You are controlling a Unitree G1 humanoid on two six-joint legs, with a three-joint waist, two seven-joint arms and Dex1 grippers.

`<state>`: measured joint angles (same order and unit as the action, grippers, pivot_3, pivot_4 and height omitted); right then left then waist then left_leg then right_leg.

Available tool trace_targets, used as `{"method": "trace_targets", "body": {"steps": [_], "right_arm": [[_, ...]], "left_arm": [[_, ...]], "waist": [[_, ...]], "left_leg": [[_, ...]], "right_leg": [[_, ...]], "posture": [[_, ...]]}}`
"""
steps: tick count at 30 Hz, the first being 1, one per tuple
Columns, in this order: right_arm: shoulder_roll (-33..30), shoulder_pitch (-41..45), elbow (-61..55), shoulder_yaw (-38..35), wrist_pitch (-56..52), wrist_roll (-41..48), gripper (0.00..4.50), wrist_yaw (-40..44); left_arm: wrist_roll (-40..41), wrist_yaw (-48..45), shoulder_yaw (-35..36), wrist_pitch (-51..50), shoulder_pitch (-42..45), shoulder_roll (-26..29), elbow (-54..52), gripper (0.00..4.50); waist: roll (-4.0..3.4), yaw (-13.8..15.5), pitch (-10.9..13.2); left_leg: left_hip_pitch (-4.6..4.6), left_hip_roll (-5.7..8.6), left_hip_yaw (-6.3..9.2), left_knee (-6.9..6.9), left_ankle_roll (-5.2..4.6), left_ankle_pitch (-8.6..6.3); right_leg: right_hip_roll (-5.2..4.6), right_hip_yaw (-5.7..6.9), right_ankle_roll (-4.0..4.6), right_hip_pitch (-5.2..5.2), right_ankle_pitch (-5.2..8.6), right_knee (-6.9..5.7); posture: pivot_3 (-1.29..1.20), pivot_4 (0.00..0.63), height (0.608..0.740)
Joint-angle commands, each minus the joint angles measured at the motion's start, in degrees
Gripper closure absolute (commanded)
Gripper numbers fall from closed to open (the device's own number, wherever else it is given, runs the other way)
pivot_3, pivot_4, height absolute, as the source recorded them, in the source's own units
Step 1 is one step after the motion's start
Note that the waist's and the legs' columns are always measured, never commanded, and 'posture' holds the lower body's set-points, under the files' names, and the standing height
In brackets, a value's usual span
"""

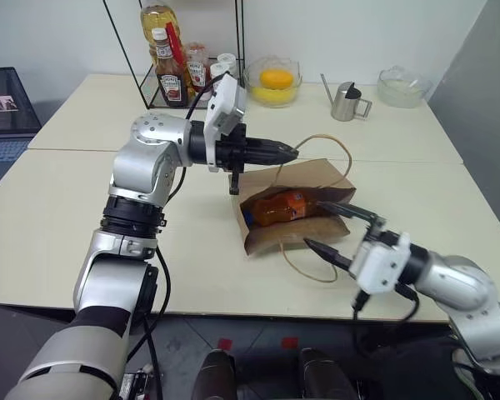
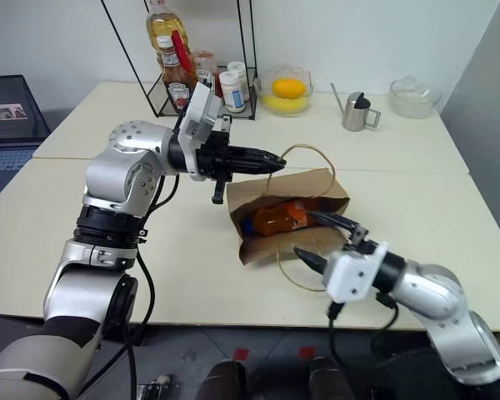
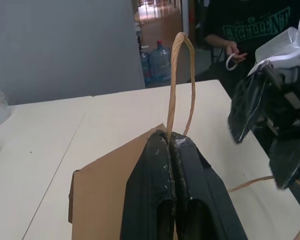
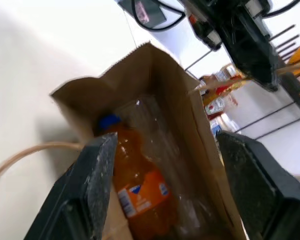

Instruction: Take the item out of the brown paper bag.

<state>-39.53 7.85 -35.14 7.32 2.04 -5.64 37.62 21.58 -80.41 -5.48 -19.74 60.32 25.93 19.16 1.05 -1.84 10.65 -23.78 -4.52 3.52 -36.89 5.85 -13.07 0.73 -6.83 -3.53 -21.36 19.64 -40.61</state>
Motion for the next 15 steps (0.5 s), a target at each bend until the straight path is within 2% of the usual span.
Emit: {"method": "trace_targets", "body": {"steps": [1,6,15], "right_arm": [[0.9,4.1,1.4,4.6,-3.0,-4.0,1.22,1.8],[3.2,9.9,6.2,9.9,-6.3,-10.1,1.22,2.3],[6.9,19.3,13.3,15.0,-16.0,-18.5,1.22,5.0]], "left_arm": [[0.3,0.7,0.8,0.7,1.7,0.1,-0.5,4.5],[0.4,1.3,1.0,0.8,2.2,-0.1,0.0,4.5],[0.2,1.7,1.1,0.9,2.7,0.2,0.3,4.5]], "waist": [[0.0,0.0,0.0],[0.0,0.0,0.0],[0.0,-0.1,0.0]], "left_leg": [[-0.02,0.0,0.0,0.01,0.0,0.0],[-0.05,0.0,0.0,0.01,-0.01,0.0],[-0.04,-0.01,0.0,0.02,0.01,0.01]], "right_leg": [[0.0,0.0,0.0,-0.01,0.0,0.04],[-0.01,0.01,0.0,-0.03,0.0,0.05],[-0.01,0.03,0.0,-0.06,0.0,0.02]], "posture": [[0.0,0.15,0.74],[0.0,0.15,0.74],[0.0,0.15,0.74]]}}
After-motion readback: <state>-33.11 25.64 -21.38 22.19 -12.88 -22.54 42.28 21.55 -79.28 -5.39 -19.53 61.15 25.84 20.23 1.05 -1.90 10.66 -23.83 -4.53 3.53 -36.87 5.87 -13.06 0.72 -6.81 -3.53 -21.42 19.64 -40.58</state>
